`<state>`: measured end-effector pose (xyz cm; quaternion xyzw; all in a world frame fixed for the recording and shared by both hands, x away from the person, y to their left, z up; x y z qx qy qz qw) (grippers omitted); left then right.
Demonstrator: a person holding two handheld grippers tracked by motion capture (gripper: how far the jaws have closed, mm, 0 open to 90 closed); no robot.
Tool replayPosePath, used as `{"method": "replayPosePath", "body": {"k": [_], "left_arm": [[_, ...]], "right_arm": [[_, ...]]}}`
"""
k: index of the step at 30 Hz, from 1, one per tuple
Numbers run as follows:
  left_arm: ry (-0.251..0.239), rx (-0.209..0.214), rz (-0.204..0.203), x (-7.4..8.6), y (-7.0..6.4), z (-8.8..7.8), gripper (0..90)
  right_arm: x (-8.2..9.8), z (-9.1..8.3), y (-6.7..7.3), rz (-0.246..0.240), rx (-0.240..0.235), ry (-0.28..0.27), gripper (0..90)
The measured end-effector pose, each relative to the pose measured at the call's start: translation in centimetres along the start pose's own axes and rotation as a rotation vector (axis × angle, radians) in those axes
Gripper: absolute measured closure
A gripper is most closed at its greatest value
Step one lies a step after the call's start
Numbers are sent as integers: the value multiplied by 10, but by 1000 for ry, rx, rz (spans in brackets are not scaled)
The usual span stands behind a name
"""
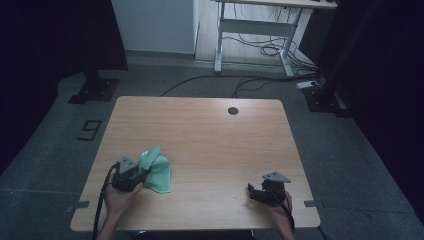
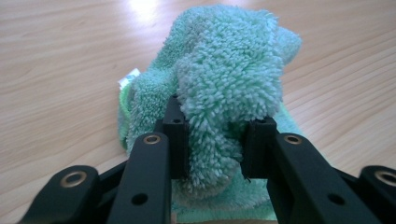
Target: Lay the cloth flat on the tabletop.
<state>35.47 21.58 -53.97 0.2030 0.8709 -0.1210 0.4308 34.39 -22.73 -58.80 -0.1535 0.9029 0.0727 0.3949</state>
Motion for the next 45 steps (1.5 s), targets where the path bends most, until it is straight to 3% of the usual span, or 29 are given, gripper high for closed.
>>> {"method": "replayPosePath", "body": {"k": [7, 17, 24, 25, 26, 31, 34, 35, 38, 45], "left_arm": [[-36, 41, 41, -23, -24, -5, 686], [-50, 95, 87, -48, -57, 6, 685], [-56, 134, 130, -71, -83, 23, 685], [-52, 141, 152, -79, -90, 30, 684], [-52, 141, 152, -79, -90, 30, 684], [-40, 174, 198, -99, -115, 51, 682], [-31, 180, 210, -99, -121, 59, 679], [-10, 202, 209, -97, -127, 68, 677], [12, 204, 216, -92, -134, 81, 669], [84, 176, 205, -71, -130, 101, 641]], "right_arm": [[0, 0, 0, 6, 6, -1, 196], [0, 0, 0, 7, 6, -1, 196], [1, -1, 2, 25, 32, -3, 205], [1, -2, 4, 31, 36, -2, 205], [1, -2, 4, 31, 36, -2, 205], [3, -3, 5, 44, 50, -2, 198], [3, -4, 6, 50, 58, -2, 197], [4, -4, 6, 55, 64, -2, 195], [4, -4, 6, 58, 68, -2, 194], [5, -5, 6, 70, 77, 1, 183]]}}
Point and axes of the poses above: each handheld gripper's, and its own axes: z roughly forward along the jaws, x roughly out of its underside, y roughly to its left, the point moved 5 cm from there along z, roughly forward along the jaws, and after that the axes turned 1 degree about y, right-handed, at the moved point
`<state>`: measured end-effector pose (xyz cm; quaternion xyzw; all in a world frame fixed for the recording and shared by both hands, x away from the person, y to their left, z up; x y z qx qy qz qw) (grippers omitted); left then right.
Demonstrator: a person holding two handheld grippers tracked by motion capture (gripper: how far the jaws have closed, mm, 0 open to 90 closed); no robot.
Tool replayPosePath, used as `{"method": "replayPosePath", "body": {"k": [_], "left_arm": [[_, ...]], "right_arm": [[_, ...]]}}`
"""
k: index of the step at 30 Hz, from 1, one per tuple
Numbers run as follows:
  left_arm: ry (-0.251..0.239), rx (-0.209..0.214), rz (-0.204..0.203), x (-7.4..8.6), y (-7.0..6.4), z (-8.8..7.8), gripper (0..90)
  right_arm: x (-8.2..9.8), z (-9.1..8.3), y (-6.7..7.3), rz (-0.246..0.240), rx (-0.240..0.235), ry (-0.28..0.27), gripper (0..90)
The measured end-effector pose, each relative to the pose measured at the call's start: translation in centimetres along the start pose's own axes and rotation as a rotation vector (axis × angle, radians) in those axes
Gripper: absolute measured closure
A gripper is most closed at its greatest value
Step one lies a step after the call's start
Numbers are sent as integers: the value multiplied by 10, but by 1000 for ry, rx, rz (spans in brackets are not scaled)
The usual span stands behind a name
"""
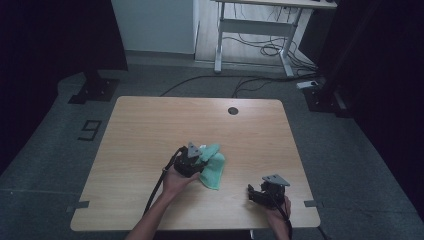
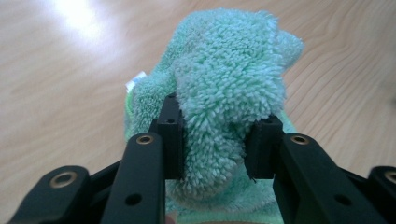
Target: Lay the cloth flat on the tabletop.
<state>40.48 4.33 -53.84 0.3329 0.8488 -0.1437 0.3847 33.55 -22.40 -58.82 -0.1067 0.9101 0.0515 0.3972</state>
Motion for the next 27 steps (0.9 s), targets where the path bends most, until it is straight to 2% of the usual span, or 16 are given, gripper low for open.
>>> {"method": "replayPosePath", "body": {"k": [3, 5, 9, 11, 12, 14, 15, 17, 20, 21, 23, 27], "left_arm": [[11, 8, -19, 3, 4, 2, 616], [5, 10, -23, 3, 4, 3, 555], [-21, 36, -42, 0, 3, -2, 322], [-56, 10, -48, -3, 3, -10, 197], [-72, 12, -50, -5, 3, -15, 157], [-88, 19, -52, -7, 3, -20, 146], [-108, 26, -49, -10, 2, -30, 143], [-118, 44, -54, -10, 1, -40, 138], [-129, 39, -57, -5, -1, -55, 146], [-129, 39, -57, -5, -1, -55, 146], [-132, 30, -50, 6, 0, -69, 152], [-125, 25, -54, 17, 1, -78, 160]], "right_arm": [[0, 0, 0, 0, -1, 0, 183], [0, 0, 0, 0, -1, 0, 183], [0, 0, 0, 1, -2, 0, 183], [0, 0, 0, 1, -2, 0, 183], [0, 0, 0, 1, -2, 0, 183], [0, 0, 0, 2, -2, 0, 183], [0, 0, 0, 2, -2, 0, 183], [0, 0, 0, 2, -2, -1, 183], [0, 0, -1, -3, -6, -1, 182], [0, 0, -1, -3, -7, -1, 183], [0, 0, -1, -3, -7, 0, 183], [0, 0, -1, -3, -7, 0, 182]]}}
Point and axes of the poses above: each handheld gripper's, and its own axes: z roughly forward along the jaws, x roughly out of its underside, y roughly to its left, the point moved 5 cm from there along z, roughly forward along the jaws, and after that the axes turned 1 degree about y, right-handed, at the moved point
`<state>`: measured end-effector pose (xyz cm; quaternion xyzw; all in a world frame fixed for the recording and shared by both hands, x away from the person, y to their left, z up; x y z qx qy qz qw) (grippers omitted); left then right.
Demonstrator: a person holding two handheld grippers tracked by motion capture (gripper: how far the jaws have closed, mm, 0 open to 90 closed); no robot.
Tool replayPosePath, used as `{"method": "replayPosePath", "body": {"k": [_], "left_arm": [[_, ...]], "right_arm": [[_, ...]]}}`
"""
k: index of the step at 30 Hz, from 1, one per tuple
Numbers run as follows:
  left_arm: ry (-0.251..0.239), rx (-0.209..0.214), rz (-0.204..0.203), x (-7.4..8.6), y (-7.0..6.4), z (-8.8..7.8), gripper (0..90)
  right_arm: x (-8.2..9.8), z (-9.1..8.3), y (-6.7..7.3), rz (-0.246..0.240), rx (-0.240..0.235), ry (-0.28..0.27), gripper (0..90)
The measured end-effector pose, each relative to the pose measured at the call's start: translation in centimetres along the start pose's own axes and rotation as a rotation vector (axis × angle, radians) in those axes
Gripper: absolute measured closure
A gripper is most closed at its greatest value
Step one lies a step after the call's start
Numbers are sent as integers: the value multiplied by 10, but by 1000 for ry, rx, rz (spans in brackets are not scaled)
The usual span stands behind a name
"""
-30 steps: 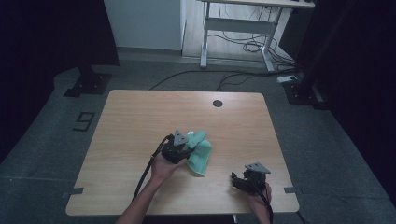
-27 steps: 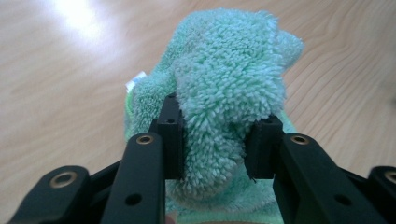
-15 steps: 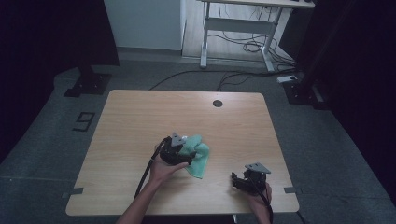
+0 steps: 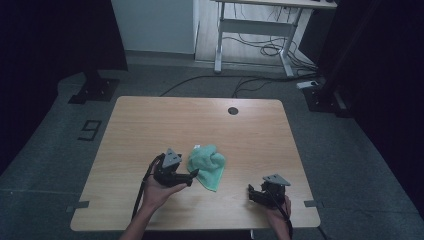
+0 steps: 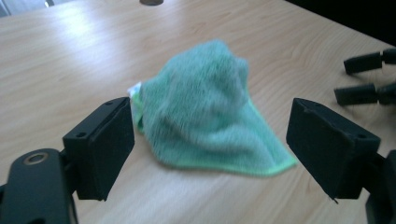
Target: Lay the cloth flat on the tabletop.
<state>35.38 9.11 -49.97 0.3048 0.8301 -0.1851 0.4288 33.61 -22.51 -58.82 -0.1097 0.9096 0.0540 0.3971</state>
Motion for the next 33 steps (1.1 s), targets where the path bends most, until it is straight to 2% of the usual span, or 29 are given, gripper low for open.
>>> {"method": "replayPosePath", "body": {"k": [2, 6, 9, 12, 15, 18, 20, 24, 30, 33], "left_arm": [[7, -11, 3, 10, 1, -7, 164], [15, -19, 2, 19, 3, -11, 170], [29, -37, -8, 32, 8, -13, 177], [31, -35, -25, 41, 11, -12, 190], [53, -43, -14, 46, 13, -11, 202], [58, -37, -21, 49, 14, -10, 224], [61, -38, -25, 53, 14, -9, 234], [72, -45, -13, 56, 15, -10, 260], [67, -38, -26, 56, 15, -10, 285], [82, -39, -34, 55, 18, -8, 291]], "right_arm": [[0, 0, 0, -1, -2, 1, 181], [-2, 2, -1, -3, -3, 0, 181], [-3, 3, -1, -8, -9, 2, 179], [-3, 4, 0, -14, -15, 0, 185], [-4, 3, 1, -20, -19, -5, 204], [-4, 3, 1, -30, -16, -11, 211], [-5, 2, 2, -38, -10, -38, 224], [-7, 1, 4, -38, -18, -51, 236], [-17, -5, 16, -54, -100, -96, 274], [-21, -6, 22, -71, -131, -103, 291]]}}
Point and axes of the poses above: each handheld gripper's, and its own axes: z roughly forward along the jaws, x roughly out of its underside, y roughly to its left, the point moved 5 cm from there along z, roughly forward along the jaws, and after that the axes turned 1 degree about y, right-handed, at the moved point
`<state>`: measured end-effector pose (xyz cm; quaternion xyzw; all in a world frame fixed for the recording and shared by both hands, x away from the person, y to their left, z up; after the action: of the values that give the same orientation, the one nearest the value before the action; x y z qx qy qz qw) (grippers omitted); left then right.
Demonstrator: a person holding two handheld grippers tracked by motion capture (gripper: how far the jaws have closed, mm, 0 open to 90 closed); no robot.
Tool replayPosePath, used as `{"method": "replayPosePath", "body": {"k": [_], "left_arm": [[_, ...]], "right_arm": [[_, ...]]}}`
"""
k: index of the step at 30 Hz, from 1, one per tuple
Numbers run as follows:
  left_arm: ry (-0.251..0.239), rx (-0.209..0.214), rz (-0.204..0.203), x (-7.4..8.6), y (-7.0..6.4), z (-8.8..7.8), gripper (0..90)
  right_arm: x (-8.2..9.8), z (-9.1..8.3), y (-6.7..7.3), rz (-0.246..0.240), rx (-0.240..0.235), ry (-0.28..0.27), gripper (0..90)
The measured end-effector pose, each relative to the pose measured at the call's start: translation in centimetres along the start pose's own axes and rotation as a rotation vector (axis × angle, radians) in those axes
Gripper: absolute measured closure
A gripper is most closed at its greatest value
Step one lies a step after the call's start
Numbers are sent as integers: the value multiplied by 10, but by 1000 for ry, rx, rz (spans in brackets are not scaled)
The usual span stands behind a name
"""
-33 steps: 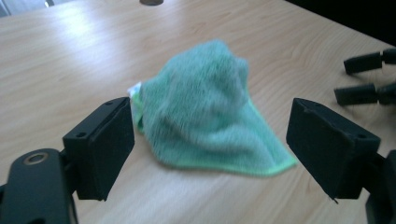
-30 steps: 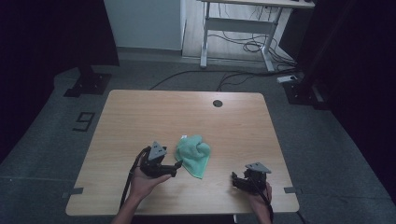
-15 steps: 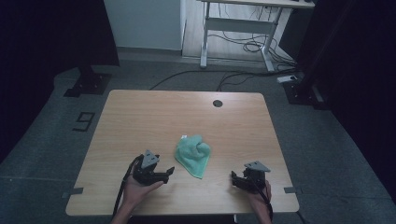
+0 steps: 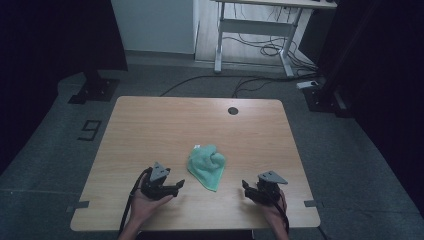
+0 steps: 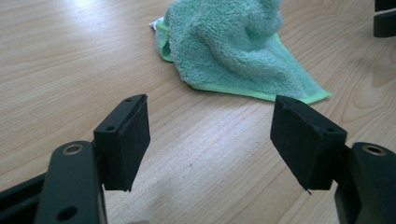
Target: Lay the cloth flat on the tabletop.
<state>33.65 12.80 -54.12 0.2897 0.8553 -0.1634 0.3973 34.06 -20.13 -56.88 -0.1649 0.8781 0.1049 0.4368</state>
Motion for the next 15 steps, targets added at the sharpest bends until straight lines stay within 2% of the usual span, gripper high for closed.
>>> {"method": "replayPosePath", "body": {"k": [6, 9, 10, 11, 12, 13, 14, 15], "left_arm": [[-4, 10, -3, -11, 0, 9, 304], [10, 12, 0, -14, -1, 17, 310], [30, 9, 14, -16, 0, 27, 313], [30, 9, 14, -16, 0, 27, 318], [45, 9, 9, -19, 3, 38, 322], [45, 9, 9, -19, 3, 38, 327], [57, 10, -4, -21, 7, 48, 334], [57, 10, -4, -21, 7, 48, 348]], "right_arm": [[-13, 11, 13, -28, -54, -8, 339], [-20, 17, 17, -44, -63, -8, 351], [-27, 24, 22, -60, -80, -9, 364], [-31, 27, 24, -68, -88, -11, 368], [-35, 30, 27, -75, -95, -12, 371], [-35, 30, 27, -75, -95, -12, 371], [-43, 37, 31, -92, -107, -8, 370], [-43, 37, 31, -92, -107, -8, 370]]}}
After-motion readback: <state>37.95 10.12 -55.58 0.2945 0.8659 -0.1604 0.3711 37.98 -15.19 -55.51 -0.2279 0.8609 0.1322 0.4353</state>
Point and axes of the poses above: each handheld gripper's, and its own axes: z roughly forward along the jaws, x roughly out of its underside, y roughly to its left, the point moved 5 cm from there along z, roughly forward along the jaws, and after that the axes turned 1 degree about y, right-handed, at the moved point
